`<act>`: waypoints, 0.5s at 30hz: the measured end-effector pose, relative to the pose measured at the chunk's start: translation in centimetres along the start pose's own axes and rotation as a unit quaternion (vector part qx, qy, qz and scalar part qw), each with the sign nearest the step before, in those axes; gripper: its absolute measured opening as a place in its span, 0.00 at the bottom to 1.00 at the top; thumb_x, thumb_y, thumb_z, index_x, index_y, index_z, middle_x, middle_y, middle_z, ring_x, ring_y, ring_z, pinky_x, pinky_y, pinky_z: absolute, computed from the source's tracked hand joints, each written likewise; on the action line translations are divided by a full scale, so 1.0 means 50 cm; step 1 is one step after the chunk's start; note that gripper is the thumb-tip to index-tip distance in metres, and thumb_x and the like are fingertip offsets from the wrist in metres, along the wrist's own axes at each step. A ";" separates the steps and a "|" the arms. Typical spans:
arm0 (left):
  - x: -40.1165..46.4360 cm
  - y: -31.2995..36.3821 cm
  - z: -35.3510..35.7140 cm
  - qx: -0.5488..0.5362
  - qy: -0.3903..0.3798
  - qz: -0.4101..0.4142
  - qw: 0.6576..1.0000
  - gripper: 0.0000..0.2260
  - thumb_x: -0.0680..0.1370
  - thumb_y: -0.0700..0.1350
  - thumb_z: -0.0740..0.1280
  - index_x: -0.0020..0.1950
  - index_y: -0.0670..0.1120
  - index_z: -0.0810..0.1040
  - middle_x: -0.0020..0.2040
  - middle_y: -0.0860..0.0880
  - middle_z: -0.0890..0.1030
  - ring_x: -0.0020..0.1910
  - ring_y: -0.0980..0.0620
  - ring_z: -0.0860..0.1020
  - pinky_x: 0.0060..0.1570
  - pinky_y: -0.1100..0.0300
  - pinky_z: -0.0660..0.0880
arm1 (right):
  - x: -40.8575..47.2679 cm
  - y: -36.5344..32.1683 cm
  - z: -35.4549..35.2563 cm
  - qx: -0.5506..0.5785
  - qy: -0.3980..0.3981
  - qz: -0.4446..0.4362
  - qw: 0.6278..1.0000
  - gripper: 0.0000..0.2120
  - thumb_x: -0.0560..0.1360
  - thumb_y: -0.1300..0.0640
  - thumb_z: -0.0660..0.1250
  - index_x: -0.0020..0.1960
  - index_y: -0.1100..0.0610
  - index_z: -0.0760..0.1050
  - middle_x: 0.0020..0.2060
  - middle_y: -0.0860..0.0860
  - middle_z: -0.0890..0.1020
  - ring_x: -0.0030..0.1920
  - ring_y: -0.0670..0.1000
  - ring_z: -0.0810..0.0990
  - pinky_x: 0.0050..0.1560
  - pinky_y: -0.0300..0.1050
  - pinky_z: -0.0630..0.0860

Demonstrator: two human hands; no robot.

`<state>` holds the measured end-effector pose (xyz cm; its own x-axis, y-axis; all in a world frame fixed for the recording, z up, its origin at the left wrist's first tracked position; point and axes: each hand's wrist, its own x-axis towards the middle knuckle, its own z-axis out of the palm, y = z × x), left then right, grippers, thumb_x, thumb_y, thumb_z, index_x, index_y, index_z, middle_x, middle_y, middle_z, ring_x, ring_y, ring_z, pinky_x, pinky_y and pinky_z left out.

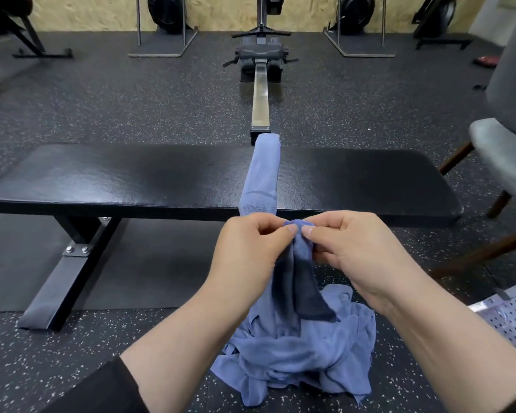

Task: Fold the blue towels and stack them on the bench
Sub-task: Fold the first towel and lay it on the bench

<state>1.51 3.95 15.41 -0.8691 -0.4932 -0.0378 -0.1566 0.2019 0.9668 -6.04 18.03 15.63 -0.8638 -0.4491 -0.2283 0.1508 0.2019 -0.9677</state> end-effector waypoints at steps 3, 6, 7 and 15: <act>-0.007 0.005 0.008 0.035 0.006 0.023 0.999 0.05 0.76 0.46 0.74 0.40 0.52 0.86 0.35 0.57 0.85 0.33 0.64 0.78 0.35 0.73 0.71 | -0.005 -0.004 0.004 0.006 -0.012 -0.008 1.000 0.08 0.79 0.63 0.69 0.48 0.57 0.88 0.44 0.57 0.88 0.52 0.61 0.87 0.61 0.61 0.80; -0.013 0.006 0.015 0.049 -0.001 0.050 0.998 0.04 0.77 0.46 0.73 0.46 0.53 0.88 0.39 0.57 0.86 0.40 0.65 0.81 0.40 0.74 0.71 | -0.005 -0.005 0.004 0.057 -0.019 0.005 0.998 0.10 0.80 0.66 0.66 0.49 0.62 0.86 0.45 0.59 0.88 0.47 0.54 0.85 0.56 0.51 0.82; -0.015 0.007 0.017 0.067 -0.006 0.067 0.995 0.06 0.78 0.44 0.71 0.48 0.52 0.88 0.42 0.56 0.85 0.43 0.63 0.80 0.42 0.74 0.70 | -0.004 -0.005 0.004 0.075 -0.022 0.008 0.997 0.10 0.80 0.66 0.64 0.50 0.64 0.86 0.45 0.59 0.87 0.45 0.52 0.84 0.51 0.48 0.83; -0.013 0.026 0.006 0.061 -0.087 0.052 0.993 0.21 0.78 0.34 0.61 0.47 0.58 0.86 0.47 0.56 0.83 0.47 0.63 0.79 0.50 0.73 0.71 | 0.001 -0.001 -0.005 0.100 0.001 0.000 0.995 0.09 0.79 0.68 0.66 0.50 0.63 0.85 0.46 0.60 0.88 0.46 0.54 0.86 0.55 0.49 0.80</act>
<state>1.71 4.80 16.59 -0.9497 -0.3131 0.0079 -0.1080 0.3512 0.9301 -6.19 18.21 15.67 -0.8649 -0.4472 -0.2281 0.2427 0.0252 -0.9698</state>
